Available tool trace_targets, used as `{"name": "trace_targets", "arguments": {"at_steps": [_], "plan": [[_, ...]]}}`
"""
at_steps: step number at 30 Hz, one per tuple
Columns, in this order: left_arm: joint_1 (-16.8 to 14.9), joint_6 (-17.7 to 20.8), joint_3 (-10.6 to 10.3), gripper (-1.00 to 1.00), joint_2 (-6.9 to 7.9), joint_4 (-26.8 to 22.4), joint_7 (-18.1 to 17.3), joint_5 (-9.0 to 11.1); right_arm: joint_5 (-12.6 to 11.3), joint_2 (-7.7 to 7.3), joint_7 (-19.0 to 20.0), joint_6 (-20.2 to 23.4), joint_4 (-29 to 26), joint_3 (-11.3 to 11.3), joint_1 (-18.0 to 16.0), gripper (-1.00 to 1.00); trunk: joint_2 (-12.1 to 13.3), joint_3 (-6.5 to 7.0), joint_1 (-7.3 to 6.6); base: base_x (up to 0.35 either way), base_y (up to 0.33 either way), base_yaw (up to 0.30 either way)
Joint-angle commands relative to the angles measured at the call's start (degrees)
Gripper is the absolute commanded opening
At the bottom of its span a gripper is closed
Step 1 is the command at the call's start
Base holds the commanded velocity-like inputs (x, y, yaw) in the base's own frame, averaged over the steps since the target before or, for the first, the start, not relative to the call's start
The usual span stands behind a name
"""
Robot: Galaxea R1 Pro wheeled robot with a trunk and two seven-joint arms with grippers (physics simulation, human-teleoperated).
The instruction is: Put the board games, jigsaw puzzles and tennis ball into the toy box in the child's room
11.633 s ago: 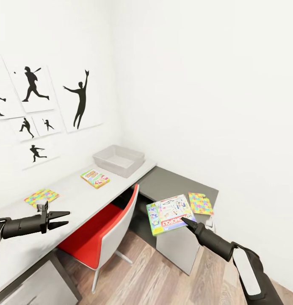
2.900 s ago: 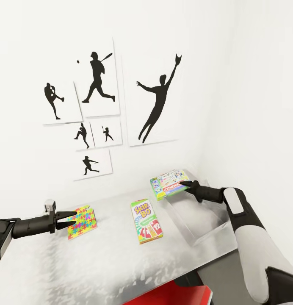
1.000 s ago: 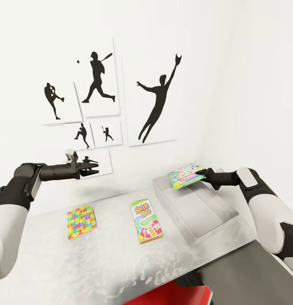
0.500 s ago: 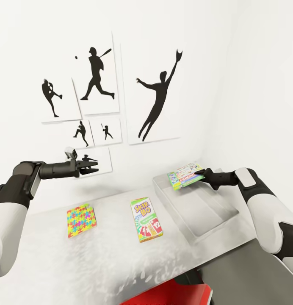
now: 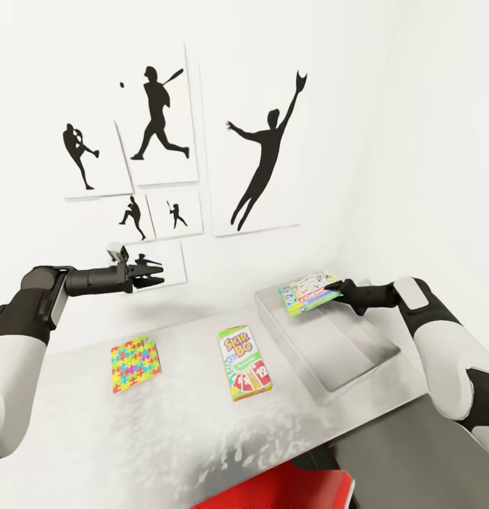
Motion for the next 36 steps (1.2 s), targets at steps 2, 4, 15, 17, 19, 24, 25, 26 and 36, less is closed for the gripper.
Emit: {"name": "trace_targets", "arguments": {"at_steps": [2, 4, 15, 17, 19, 24, 25, 26, 36], "plan": [[-0.5, 0.6, 0.0, 1.0, 0.02, 0.0, -0.3, -0.2, 0.1, 0.07, 0.0, 1.0, 0.1, -0.3, -1.0, -1.0, -0.1, -0.32, 0.03, 0.0, 0.0, 0.0], [-0.8, 0.6, 0.0, 1.0, 0.02, 0.0, -0.3, -0.2, 0.2, 0.14, 0.0, 1.5, 0.2, -0.3, -1.5, -1.0, -0.1, -0.5, 0.03, 0.0, 0.0, 0.0], [-3.0, 0.6, 0.0, 1.0, 0.03, 0.0, -0.3, -0.2, 0.0, 0.5, -4.0, 2.1, 0.4, -0.4, -4.2, -1.0, -0.1, -1.53, 0.03, 0.0, 0.0, 0.0], [-3.1, 0.6, 0.0, 1.0, 0.03, 0.0, -0.3, -0.2, 0.0, 0.53, -4.4, 2.0, 0.4, -0.4, -4.3, -1.0, -0.1, -1.71, 0.03, 0.0, 0.0, 0.0], [-3.1, 0.6, 0.0, 1.0, -0.01, 0.0, -0.3, -0.2, 0.0, 0.56, -4.4, 1.9, 0.4, -0.4, -4.4, -1.0, -0.1, -1.9, 0.03, 0.0, 0.0, 0.0], [-3.8, 0.6, 0.0, 1.0, -0.13, 0.0, -0.3, -0.2, 0.1, 0.63, -4.5, 1.5, 0.4, -0.4, -4.4, -1.0, -0.1, -2.37, 0.03, 0.0, 0.0, 0.0], [-3.8, 0.6, 0.0, 1.0, -0.17, 0.0, -0.3, -0.2, 0.2, 0.63, -4.5, 1.5, 0.4, -0.4, -4.4, -1.0, -0.1, -2.46, 0.03, 0.0, 0.0, 0.0], [-3.9, 0.6, 0.0, 1.0, -0.19, 0.0, -0.3, -0.2, 0.2, 0.63, -4.5, 1.4, 0.4, -0.4, -4.4, -1.0, -0.1, -2.55, 0.03, 0.0, 0.0, 0.0], [-3.9, 0.6, -0.1, 1.0, -0.17, 0.0, -0.3, -0.3, 0.3, 1.68, -4.5, 0.9, 0.4, -0.3, -4.4, -1.0, -0.1, -3.49, 0.03, 0.0, 0.0, 0.0]]}}
